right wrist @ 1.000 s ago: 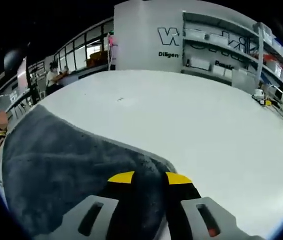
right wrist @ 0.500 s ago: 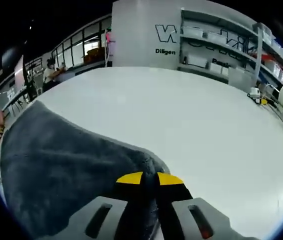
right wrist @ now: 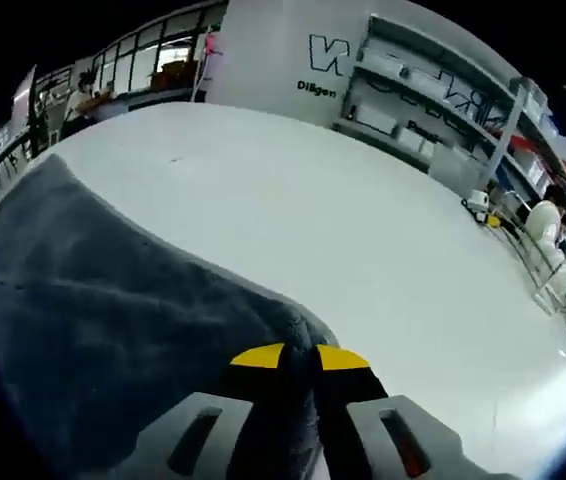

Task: Open the folded towel by lifting each exposed corner and separating the folded layers until the towel lies flat within the target outline without major curled edges

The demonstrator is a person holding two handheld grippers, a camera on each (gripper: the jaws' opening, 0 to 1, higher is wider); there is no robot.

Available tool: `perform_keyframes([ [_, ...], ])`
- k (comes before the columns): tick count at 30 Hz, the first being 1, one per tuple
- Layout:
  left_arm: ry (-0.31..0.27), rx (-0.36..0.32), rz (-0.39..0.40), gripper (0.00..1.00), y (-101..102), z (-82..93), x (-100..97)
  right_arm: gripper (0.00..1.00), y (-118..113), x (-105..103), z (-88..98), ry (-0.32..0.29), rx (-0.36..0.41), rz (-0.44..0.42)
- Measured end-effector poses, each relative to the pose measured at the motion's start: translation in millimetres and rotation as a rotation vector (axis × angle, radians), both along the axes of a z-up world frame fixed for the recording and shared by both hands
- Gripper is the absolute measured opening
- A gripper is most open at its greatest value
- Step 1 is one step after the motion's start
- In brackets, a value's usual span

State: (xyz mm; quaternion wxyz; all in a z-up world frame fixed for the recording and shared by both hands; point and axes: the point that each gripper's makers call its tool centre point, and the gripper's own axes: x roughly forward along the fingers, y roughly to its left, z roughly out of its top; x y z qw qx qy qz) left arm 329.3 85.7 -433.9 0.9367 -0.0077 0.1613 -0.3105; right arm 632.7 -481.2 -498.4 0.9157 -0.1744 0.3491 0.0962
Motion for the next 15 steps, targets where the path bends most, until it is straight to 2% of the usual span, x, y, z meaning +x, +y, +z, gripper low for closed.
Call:
perform_keyframes([
  [2, 0.001, -0.003, -0.004, 0.99, -1, 0.5, 0.6, 0.11, -2, 1, 2.0, -0.01, -0.021, -0.015],
  [4, -0.001, -0.008, -0.003, 0.99, -2, 1.1, 0.6, 0.2, -7, 2, 6.3, -0.032, -0.037, -0.034],
  [8, -0.006, -0.01, 0.001, 0.99, 1, 3.3, -0.5, 0.27, -12, -5, 20.8, -0.079, -0.047, -0.037],
  [11, -0.014, -0.015, 0.014, 0.99, 4, 5.7, -0.4, 0.39, -10, -19, 29.8, -0.08, -0.028, -0.02],
  [14, -0.018, -0.018, 0.021, 0.99, 7, 6.7, -0.5, 0.52, 0, -36, 35.1, -0.063, -0.013, 0.047],
  [15, -0.019, -0.019, 0.023, 0.99, 7, 6.8, -0.5, 0.54, 8, -52, 36.8, -0.04, 0.001, 0.091],
])
